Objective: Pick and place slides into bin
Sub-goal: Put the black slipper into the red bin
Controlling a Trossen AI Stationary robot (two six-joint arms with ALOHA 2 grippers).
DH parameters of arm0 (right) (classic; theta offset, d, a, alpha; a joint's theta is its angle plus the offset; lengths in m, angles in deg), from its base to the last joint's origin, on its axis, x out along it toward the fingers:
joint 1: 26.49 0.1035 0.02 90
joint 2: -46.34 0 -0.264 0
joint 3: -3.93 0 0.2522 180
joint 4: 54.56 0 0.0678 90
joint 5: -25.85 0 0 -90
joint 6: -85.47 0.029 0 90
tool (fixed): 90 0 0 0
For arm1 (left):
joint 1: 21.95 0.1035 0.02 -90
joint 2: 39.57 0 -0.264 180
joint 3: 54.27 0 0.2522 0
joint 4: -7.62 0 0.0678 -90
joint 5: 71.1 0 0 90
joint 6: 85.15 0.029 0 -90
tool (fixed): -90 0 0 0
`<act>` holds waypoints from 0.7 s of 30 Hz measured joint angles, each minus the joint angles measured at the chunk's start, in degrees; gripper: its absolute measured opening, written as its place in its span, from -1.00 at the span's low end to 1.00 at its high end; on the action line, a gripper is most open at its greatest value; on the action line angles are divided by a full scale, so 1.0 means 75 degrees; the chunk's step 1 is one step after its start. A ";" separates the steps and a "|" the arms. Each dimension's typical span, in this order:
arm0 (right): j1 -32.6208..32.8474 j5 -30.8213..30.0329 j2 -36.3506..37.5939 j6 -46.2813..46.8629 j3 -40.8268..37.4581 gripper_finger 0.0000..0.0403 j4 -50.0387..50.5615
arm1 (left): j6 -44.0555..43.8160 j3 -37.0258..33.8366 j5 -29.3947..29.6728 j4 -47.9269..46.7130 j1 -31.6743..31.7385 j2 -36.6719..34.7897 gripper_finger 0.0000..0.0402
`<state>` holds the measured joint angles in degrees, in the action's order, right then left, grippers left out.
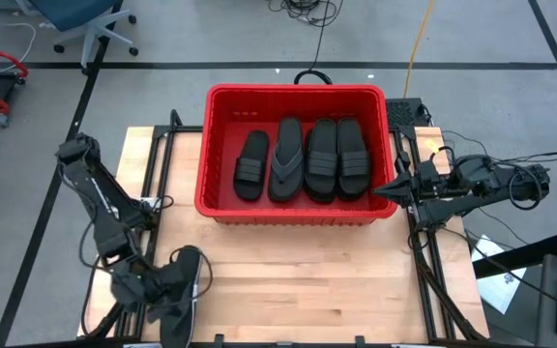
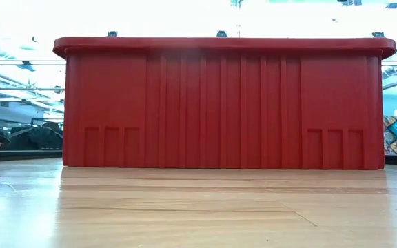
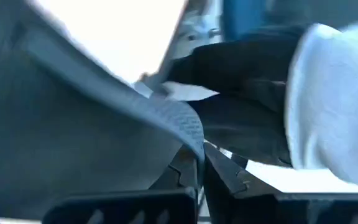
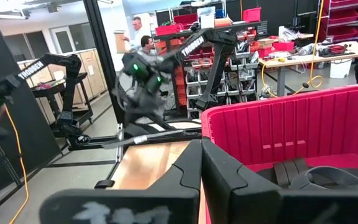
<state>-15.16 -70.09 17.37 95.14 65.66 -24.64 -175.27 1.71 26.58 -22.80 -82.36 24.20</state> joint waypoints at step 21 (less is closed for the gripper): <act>0.0001 0.0001 0.0000 -0.0008 0.0000 -1.00 -0.0002 | 0.8590 0.7264 -0.0235 -0.4634 0.5383 0.0430 -1.00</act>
<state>-15.14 -70.08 17.37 95.08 65.66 -24.65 -110.85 56.19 24.81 -57.55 -41.98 27.43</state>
